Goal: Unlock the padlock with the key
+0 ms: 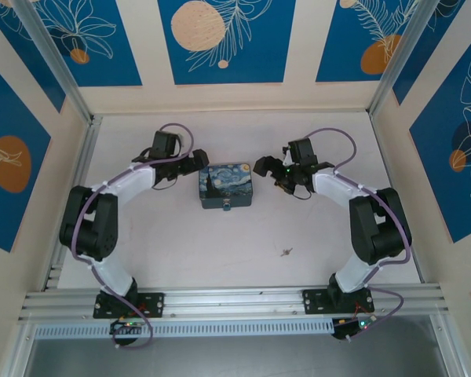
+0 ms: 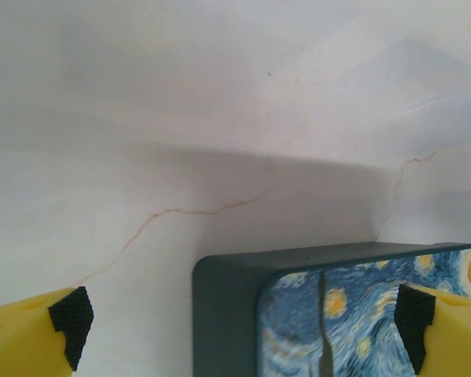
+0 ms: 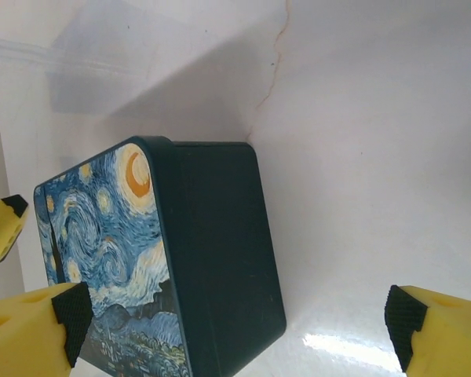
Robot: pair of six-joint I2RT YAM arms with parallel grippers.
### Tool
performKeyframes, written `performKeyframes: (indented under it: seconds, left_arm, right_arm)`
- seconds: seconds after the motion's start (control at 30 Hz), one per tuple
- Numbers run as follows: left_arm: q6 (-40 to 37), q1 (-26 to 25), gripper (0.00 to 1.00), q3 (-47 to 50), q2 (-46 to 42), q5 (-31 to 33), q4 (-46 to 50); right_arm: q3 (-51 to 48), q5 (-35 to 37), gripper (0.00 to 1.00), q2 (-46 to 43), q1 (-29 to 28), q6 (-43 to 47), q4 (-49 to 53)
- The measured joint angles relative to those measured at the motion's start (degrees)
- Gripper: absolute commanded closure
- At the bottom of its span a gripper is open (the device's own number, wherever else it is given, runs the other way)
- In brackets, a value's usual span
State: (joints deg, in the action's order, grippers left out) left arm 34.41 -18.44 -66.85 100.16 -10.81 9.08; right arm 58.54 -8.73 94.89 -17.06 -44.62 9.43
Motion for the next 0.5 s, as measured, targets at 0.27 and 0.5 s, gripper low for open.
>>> performKeyframes:
  seconds: [0.27,0.5]
  left_arm:
    - [0.5,-5.4,0.0,-1.1,1.8,0.2,0.1]
    - [2.5,-8.6,0.0,-1.1,1.8,0.6,-1.9]
  right_arm:
    - [0.2,-1.6,0.02,0.2,2.2,-1.9,-1.0]
    - [-0.2,-3.9,0.04,0.4,2.4,-3.9,-3.9]
